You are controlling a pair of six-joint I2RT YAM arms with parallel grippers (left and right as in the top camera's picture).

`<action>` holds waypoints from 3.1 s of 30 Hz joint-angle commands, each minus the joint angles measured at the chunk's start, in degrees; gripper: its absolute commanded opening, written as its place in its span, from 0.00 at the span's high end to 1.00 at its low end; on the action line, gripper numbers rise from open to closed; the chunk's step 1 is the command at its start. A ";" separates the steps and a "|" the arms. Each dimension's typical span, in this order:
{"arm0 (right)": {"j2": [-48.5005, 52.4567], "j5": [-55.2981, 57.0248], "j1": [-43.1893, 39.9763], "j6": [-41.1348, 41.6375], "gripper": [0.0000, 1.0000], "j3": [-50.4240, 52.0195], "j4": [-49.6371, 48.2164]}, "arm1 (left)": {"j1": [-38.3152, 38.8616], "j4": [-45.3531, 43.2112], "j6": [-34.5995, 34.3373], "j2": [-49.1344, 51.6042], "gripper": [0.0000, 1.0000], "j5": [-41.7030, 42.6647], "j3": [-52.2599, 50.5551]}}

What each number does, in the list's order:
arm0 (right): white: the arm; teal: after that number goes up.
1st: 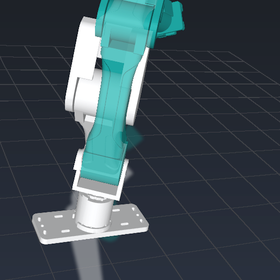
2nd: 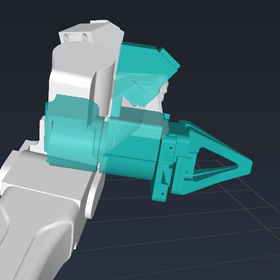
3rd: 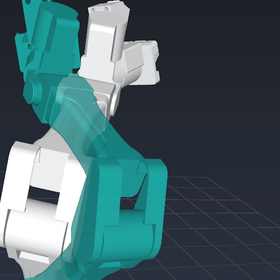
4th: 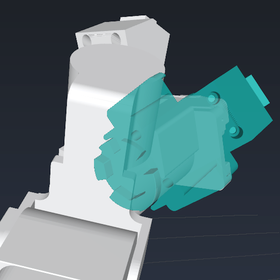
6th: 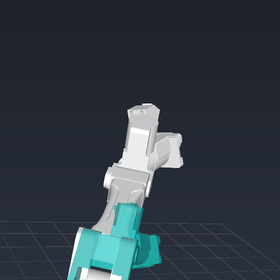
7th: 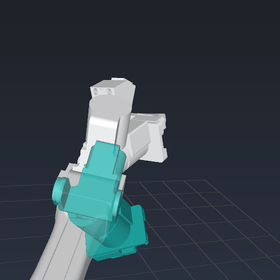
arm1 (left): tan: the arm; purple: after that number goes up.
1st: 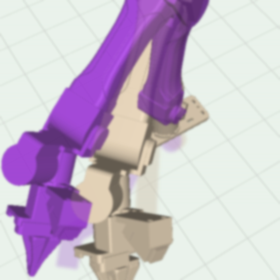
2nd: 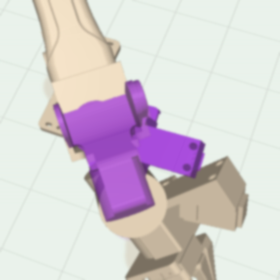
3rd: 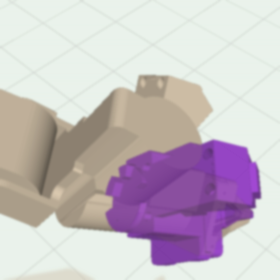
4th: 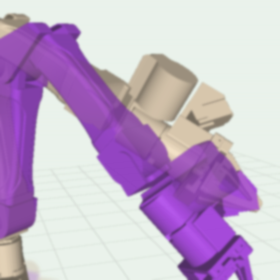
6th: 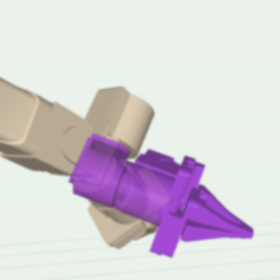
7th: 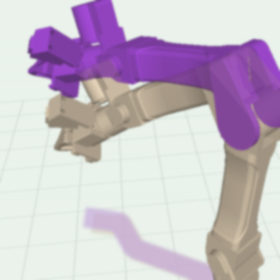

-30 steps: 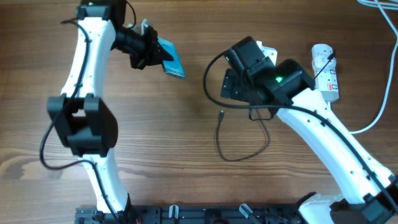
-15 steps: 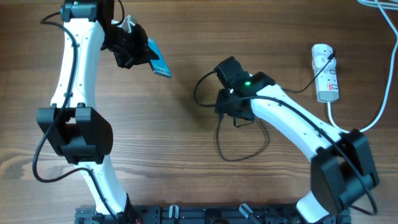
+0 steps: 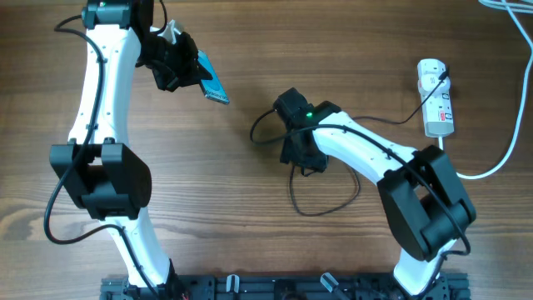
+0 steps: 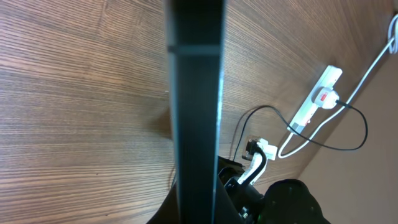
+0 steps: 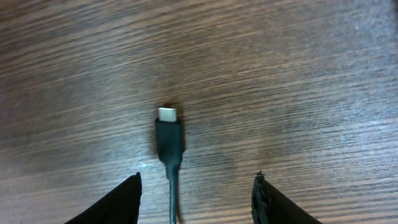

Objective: Plug charger to phone and switch on socket
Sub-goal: 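Grasp the black USB-C cable end with the right gripper, then lift the cable plug toward the phone's bottom port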

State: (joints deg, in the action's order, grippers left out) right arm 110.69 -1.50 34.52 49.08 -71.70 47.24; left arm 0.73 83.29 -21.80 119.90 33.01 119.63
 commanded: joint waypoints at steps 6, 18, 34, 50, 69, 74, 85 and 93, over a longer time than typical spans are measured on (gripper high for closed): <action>2.51 -0.55 0.31 4.07 0.48 0.17 -0.63 | -0.11 -0.17 -0.57 -1.16 0.96 0.50 0.81; 5.20 -0.26 2.21 6.62 0.59 0.17 -2.21 | -0.11 -0.15 -0.57 -1.16 0.96 0.50 0.81; 5.20 1.42 2.21 6.49 0.79 0.17 -2.23 | -0.11 0.02 -0.55 -1.16 0.96 0.50 0.79; 5.20 3.15 2.21 6.08 0.86 0.17 -3.04 | -0.11 0.48 -0.55 -1.16 0.96 0.50 0.79; -12.07 -9.73 2.16 -11.98 0.96 -2.51 0.87 | 3.48 -2.51 3.98 -1.16 0.96 4.26 0.79; -24.98 -20.17 2.27 -18.88 0.96 -2.49 3.67 | 5.29 -6.54 8.33 -1.16 0.96 15.72 0.79; -32.54 -25.55 2.27 -20.57 0.96 -2.49 4.85 | 10.45 -10.03 17.20 -1.16 0.96 30.77 0.79; -32.54 -23.76 2.25 -15.96 0.96 -2.49 -2.10 | 13.68 -10.08 18.58 -1.16 0.96 30.38 0.79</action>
State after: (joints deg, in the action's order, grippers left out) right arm 78.43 -26.15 36.62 30.39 -73.60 46.11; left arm 14.57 73.28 -5.41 119.90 60.64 119.63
